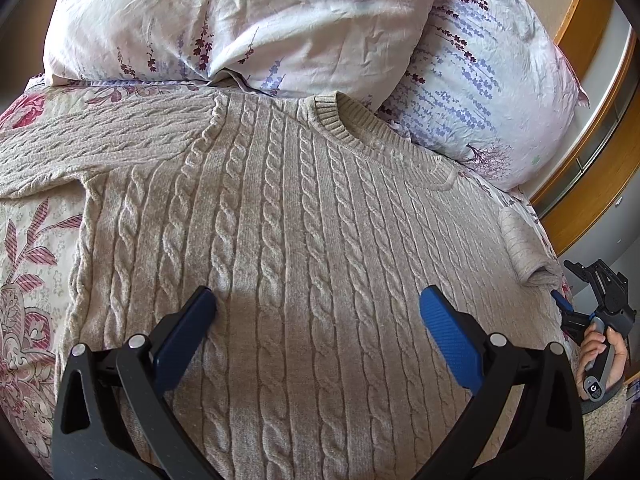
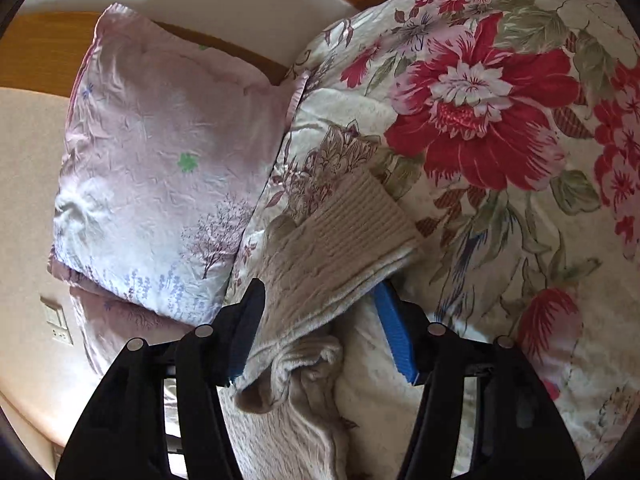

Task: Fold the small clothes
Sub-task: 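Fold the held sleeve across the sweater body with the right tool, then release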

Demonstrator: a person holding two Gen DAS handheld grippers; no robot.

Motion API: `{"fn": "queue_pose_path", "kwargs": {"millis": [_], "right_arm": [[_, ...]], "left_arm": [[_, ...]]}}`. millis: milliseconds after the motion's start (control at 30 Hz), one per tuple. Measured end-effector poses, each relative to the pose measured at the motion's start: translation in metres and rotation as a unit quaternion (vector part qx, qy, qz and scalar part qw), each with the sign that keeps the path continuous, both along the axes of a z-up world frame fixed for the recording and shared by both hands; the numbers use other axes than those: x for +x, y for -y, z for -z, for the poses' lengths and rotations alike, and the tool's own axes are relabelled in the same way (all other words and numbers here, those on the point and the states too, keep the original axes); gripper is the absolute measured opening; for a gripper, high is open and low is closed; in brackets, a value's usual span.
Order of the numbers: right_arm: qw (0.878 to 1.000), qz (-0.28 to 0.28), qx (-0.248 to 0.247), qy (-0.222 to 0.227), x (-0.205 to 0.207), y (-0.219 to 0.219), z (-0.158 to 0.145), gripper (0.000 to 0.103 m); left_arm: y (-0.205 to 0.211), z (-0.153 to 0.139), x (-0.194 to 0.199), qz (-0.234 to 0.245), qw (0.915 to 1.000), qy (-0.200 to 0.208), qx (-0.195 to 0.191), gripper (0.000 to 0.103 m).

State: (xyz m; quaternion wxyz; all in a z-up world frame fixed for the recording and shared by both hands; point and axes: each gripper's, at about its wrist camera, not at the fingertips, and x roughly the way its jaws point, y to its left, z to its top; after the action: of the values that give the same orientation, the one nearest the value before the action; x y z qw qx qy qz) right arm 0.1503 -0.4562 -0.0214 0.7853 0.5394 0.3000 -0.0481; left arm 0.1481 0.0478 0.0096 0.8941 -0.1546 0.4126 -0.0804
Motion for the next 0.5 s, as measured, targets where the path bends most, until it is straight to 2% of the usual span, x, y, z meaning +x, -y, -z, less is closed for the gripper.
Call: {"fn": "queue_pose_path", "kwargs": {"millis": [33,67,100,167,200,300,400,500], "right_arm": [[1.000,0.005,-0.009,-0.010,0.007,0.001,0.001,0.038],[1.000,0.005,-0.017,-0.019,0.013,0.003,0.003,0.017],[0.999,0.002,-0.028,-0.027,0.019,0.003,0.003,0.010],[0.998,-0.003,-0.052,-0.025,0.024,-0.003,-0.006,0.009],[0.998,-0.012,-0.065,-0.011,0.026,-0.009,-0.016,0.009],[0.992,-0.055,-0.097,0.062,0.033,-0.042,-0.059,0.009],[0.980,-0.120,-0.097,0.126,0.048,-0.091,-0.093,0.008],[0.965,-0.196,-0.088,0.149,0.073,-0.151,-0.105,0.008]], "left_arm": [[0.000,0.000,0.000,0.000,1.0000,0.000,-0.001,0.101],[0.000,0.000,0.000,0.000,1.0000,0.000,-0.002,0.101],[0.000,-0.001,0.000,-0.001,1.0000,0.001,-0.003,0.101],[0.000,-0.001,-0.001,-0.001,1.0000,0.001,-0.005,0.101],[-0.001,-0.001,-0.001,-0.002,1.0000,0.001,-0.006,0.101],[0.000,-0.002,-0.001,-0.003,1.0000,0.002,-0.007,0.101],[0.000,-0.003,-0.002,-0.003,1.0000,0.001,-0.007,0.101],[0.001,-0.003,-0.003,-0.004,0.9999,0.002,-0.011,0.101]]}}
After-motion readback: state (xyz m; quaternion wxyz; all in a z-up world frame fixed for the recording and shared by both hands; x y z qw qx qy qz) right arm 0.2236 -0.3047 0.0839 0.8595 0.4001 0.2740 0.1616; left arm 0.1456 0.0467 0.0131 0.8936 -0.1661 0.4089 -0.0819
